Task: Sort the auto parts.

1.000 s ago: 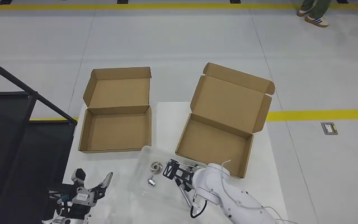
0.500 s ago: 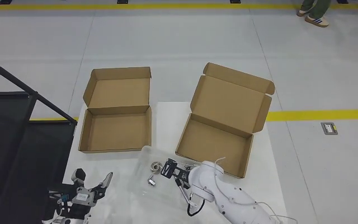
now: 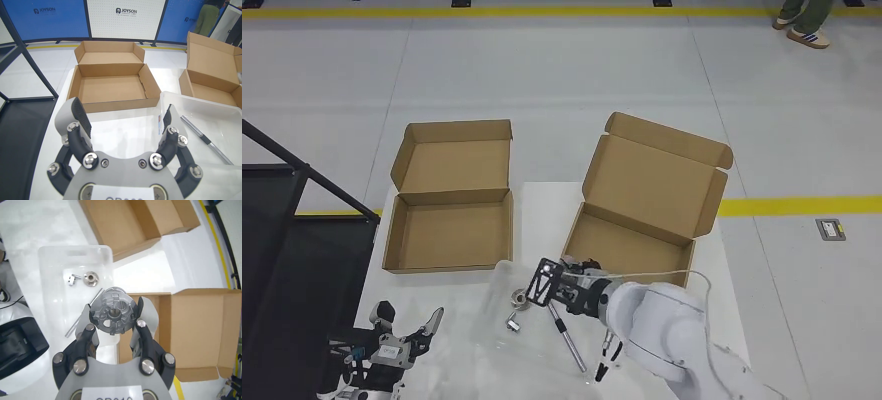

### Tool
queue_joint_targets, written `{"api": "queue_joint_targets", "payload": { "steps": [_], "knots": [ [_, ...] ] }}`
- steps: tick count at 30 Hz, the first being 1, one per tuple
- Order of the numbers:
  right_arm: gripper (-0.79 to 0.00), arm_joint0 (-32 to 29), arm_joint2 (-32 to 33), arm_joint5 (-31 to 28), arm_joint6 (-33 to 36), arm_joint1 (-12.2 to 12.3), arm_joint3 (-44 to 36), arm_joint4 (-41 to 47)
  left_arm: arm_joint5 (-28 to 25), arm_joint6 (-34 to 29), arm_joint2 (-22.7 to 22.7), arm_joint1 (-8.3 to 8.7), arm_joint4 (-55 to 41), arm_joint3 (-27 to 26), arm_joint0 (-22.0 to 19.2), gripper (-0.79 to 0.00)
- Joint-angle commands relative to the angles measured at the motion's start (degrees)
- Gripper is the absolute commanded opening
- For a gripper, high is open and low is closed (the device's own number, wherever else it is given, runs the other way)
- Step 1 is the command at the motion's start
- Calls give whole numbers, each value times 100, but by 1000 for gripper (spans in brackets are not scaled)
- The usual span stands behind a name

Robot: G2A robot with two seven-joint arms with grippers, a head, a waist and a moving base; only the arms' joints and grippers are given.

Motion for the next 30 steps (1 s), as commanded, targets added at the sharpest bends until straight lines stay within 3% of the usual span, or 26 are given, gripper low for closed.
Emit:
{"api": "queue_joint_targets", "payload": {
  "steps": [1, 7, 11, 24, 25, 29, 30],
  "knots": [
    [-785, 277, 72, 272, -206, -38, 584, -78, 0, 0, 0, 0, 0, 0, 0, 0],
    [-785, 1123, 14, 1223, -925, -230, 2603, -157, 0, 0, 0, 0, 0, 0, 0, 0],
    [-785, 1572, -197, 1305, -1043, -385, 3781, 158, 0, 0, 0, 0, 0, 0, 0, 0],
    [-785, 2402, -869, 1493, -1343, -847, 5905, 382, 0, 0, 0, 0, 0, 0, 0, 0],
    [-745, 2437, -903, 1491, -1373, -876, 5982, 382, 0, 0, 0, 0, 0, 0, 0, 0],
    [-363, 2559, -976, 1497, -1459, -971, 6298, 408, 0, 0, 0, 0, 0, 0, 0, 0],
    [-114, 2582, -978, 1494, -1493, -989, 6363, 425, 0, 0, 0, 0, 0, 0, 0, 0]
  ]
}}
